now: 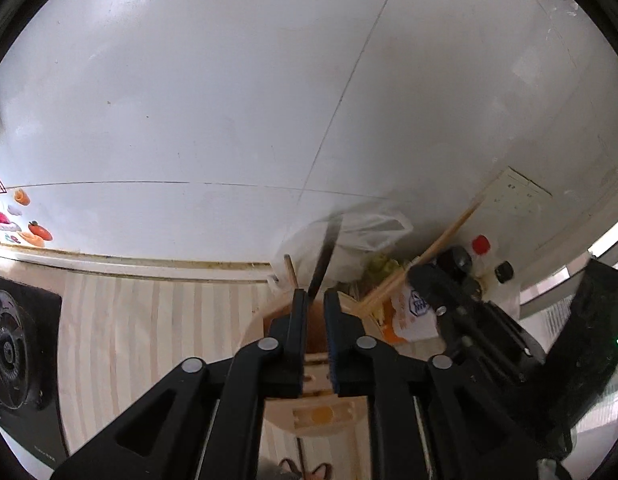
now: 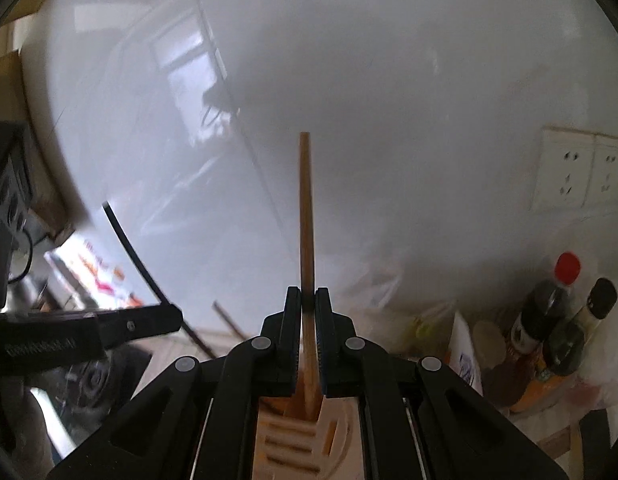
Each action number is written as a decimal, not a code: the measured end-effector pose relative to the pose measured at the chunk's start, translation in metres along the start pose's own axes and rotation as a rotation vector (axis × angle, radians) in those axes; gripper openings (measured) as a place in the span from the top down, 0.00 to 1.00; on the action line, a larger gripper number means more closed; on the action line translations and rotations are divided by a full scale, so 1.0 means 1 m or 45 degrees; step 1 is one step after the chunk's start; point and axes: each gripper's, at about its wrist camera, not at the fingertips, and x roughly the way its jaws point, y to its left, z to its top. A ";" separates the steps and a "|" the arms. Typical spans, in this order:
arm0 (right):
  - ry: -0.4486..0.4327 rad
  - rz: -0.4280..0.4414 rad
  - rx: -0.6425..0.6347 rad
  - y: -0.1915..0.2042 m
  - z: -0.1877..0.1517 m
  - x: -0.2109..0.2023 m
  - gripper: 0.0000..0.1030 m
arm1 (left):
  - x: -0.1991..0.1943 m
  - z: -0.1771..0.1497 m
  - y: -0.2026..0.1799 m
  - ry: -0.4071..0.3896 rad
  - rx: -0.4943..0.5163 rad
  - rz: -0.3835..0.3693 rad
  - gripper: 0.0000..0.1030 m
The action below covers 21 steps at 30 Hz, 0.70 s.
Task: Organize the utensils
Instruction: 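Drop both chopsticks into the holder cup by opening both tools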
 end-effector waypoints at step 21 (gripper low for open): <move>0.006 -0.154 0.366 -0.097 -0.100 -0.133 0.03 | -0.027 -0.122 0.003 -0.213 0.077 0.430 0.00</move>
